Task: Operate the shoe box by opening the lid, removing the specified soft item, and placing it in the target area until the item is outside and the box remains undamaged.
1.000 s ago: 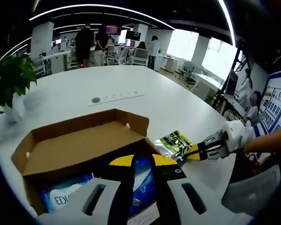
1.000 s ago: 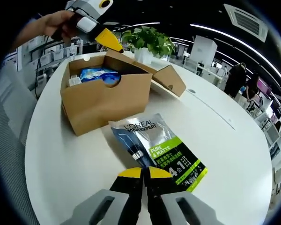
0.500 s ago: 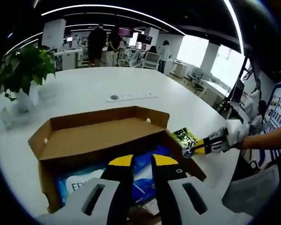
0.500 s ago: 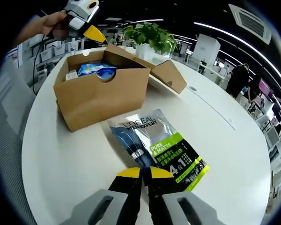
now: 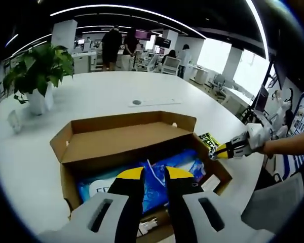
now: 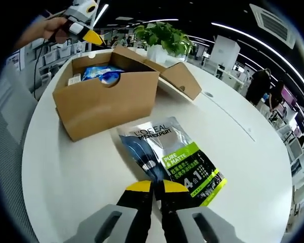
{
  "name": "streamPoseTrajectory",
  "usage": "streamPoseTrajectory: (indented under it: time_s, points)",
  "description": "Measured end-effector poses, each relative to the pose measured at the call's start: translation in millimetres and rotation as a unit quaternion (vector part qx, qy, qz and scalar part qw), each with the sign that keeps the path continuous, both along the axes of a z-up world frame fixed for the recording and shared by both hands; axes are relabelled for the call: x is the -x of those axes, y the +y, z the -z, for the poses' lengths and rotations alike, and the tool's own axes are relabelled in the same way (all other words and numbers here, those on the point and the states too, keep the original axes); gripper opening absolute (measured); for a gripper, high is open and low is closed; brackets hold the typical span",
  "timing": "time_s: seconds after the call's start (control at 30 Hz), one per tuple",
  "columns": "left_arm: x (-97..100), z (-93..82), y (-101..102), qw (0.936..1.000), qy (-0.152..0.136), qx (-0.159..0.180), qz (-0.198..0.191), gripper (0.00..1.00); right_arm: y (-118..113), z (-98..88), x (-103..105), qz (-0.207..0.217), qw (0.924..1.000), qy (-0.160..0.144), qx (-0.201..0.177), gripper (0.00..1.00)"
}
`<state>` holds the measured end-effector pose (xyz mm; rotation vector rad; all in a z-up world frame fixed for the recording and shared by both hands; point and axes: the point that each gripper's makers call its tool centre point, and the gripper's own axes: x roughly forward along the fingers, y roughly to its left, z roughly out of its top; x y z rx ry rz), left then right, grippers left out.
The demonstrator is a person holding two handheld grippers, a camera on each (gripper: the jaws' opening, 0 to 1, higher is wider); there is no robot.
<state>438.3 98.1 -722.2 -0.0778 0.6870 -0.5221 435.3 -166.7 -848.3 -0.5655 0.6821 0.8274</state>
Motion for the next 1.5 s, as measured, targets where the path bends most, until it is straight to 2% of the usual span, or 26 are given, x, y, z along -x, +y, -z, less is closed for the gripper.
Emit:
streamPoseTrajectory:
  time_s: [0.57,0.77,1.0,1.5]
  points:
    - [6.4,1.4,27.1,0.9998,-0.001,-0.014,-0.014,0.15,-5.3,0.8,1.4,0.014,0.9999,0.004,0.008,0.05]
    - [9.5,5.2,39.5,0.9992,0.003,-0.034,-0.019,0.17,-5.9,-2.9,6.0,0.028,0.9996,0.011,0.004,0.10]
    - [14.7,6.0,52.0,0.9987,0.004,-0.040,-0.030,0.19,0.0,-17.8,7.2,0.031,0.9995,0.002,-0.010,0.16]
    - [26.0,8.5,93.5,0.9955,0.003,-0.066,-0.068,0.22,18.1,-49.7,4.8,0.065,0.9957,0.017,-0.064,0.31]
